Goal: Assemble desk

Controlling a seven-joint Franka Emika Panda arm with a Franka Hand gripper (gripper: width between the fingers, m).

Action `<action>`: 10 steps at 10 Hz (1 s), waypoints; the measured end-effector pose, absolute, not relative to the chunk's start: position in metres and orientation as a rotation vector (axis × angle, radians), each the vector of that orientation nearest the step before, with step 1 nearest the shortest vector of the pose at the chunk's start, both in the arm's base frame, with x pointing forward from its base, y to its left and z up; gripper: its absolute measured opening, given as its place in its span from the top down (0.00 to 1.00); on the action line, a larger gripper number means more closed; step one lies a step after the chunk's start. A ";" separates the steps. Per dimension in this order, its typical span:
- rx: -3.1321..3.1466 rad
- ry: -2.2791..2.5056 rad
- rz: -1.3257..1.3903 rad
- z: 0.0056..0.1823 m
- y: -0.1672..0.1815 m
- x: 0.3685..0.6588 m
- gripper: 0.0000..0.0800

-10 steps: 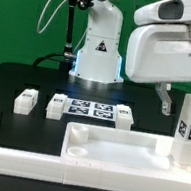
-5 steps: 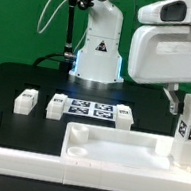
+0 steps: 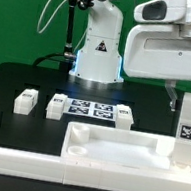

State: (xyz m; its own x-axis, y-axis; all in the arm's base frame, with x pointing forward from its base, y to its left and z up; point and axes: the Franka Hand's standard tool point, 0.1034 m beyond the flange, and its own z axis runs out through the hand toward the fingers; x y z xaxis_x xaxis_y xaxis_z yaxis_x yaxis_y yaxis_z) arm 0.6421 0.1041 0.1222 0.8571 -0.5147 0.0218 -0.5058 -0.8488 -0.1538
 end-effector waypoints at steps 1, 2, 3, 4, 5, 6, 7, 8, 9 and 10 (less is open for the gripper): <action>-2.812 1.032 -0.065 0.121 0.109 0.637 0.63; -2.684 1.277 -0.032 0.120 0.111 0.637 0.63; -2.563 1.445 0.001 0.120 0.109 0.637 0.63; -2.492 1.527 0.025 0.119 0.107 0.637 0.63; -2.392 1.667 0.049 0.119 0.107 0.637 0.63; -2.384 1.678 0.050 0.119 0.107 0.637 0.63; -2.405 1.647 0.047 0.119 0.107 0.637 0.60; -2.455 1.576 0.039 0.119 0.108 0.637 0.60; -2.625 1.319 0.040 0.118 0.109 0.636 0.36; -2.751 1.040 0.064 0.118 0.113 0.637 0.23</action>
Offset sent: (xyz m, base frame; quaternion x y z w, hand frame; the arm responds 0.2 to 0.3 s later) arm 0.0063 0.0063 -0.0042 0.0777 -0.0568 0.3086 0.9463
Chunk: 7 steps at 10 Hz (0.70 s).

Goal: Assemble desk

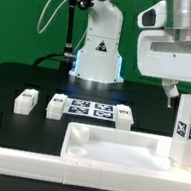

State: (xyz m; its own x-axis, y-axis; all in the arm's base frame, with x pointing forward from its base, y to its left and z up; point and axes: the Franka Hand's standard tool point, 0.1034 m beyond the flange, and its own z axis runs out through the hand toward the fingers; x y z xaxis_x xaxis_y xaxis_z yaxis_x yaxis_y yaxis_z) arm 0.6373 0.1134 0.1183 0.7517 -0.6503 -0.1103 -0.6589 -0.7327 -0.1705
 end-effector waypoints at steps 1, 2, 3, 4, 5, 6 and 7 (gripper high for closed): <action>-2.811 0.861 0.072 0.118 0.116 0.637 0.23; -2.838 0.761 0.060 0.118 0.115 0.637 0.20; -2.865 0.647 0.048 0.118 0.115 0.637 0.20; -2.899 0.517 0.033 0.118 0.113 0.637 0.19; -2.974 0.122 -0.008 0.117 0.109 0.637 0.19; -2.995 -0.390 -0.025 0.117 0.104 0.639 0.19; -2.986 -0.461 -0.007 0.116 0.106 0.641 0.19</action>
Offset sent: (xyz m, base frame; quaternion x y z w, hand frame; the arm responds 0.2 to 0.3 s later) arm 0.0000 0.0000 0.0000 0.0000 0.0000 -0.1296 0.9916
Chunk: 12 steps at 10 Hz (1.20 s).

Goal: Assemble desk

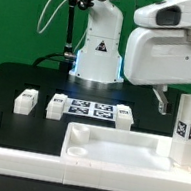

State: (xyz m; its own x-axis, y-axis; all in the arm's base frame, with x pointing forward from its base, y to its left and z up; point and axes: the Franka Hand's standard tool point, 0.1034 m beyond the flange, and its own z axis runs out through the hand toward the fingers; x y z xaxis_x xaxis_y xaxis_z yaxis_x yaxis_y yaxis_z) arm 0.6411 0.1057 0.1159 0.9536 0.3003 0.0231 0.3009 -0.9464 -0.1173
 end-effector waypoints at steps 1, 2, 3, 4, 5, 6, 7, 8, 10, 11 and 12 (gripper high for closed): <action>-2.994 -0.385 -0.008 0.116 0.106 0.641 0.22; -2.999 -0.335 -0.004 0.116 0.106 0.641 0.39; -3.008 -0.236 0.002 0.116 0.106 0.641 0.39; -3.014 -0.135 0.009 0.116 0.107 0.641 0.58; -3.017 -0.059 0.013 0.116 0.106 0.641 0.58; -3.017 0.069 0.021 0.116 0.106 0.641 0.64; -3.015 0.153 0.026 0.116 0.106 0.641 0.64; -2.998 0.355 0.024 0.116 0.107 0.642 0.64; -2.872 0.930 0.009 0.114 0.107 0.642 0.64; -2.742 1.243 0.015 0.114 0.106 0.642 0.64; -2.629 1.444 0.032 0.114 0.104 0.643 0.64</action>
Offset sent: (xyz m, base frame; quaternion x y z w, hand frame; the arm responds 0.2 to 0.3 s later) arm 0.0000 0.0000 0.0000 0.0000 0.0000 0.1938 0.9810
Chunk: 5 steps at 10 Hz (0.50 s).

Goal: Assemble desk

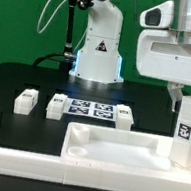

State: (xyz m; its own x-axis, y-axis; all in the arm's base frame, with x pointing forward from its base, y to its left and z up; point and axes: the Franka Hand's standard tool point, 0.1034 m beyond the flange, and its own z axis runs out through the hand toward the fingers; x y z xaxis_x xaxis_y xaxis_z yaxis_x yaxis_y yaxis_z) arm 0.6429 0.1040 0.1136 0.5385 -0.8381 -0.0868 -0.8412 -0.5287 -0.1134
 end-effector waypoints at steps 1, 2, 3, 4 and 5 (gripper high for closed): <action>-2.573 1.523 0.046 0.113 0.103 0.643 0.64; -2.554 1.555 0.049 0.113 0.103 0.642 0.64; -2.579 1.514 0.046 0.113 0.103 0.642 0.64; -2.658 1.375 0.039 0.113 0.103 0.642 0.47; -2.761 1.162 0.041 0.113 0.103 0.641 0.31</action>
Offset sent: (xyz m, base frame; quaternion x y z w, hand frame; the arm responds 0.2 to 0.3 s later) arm 0.0000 0.0000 0.0000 0.0000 0.0000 -0.0650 0.9979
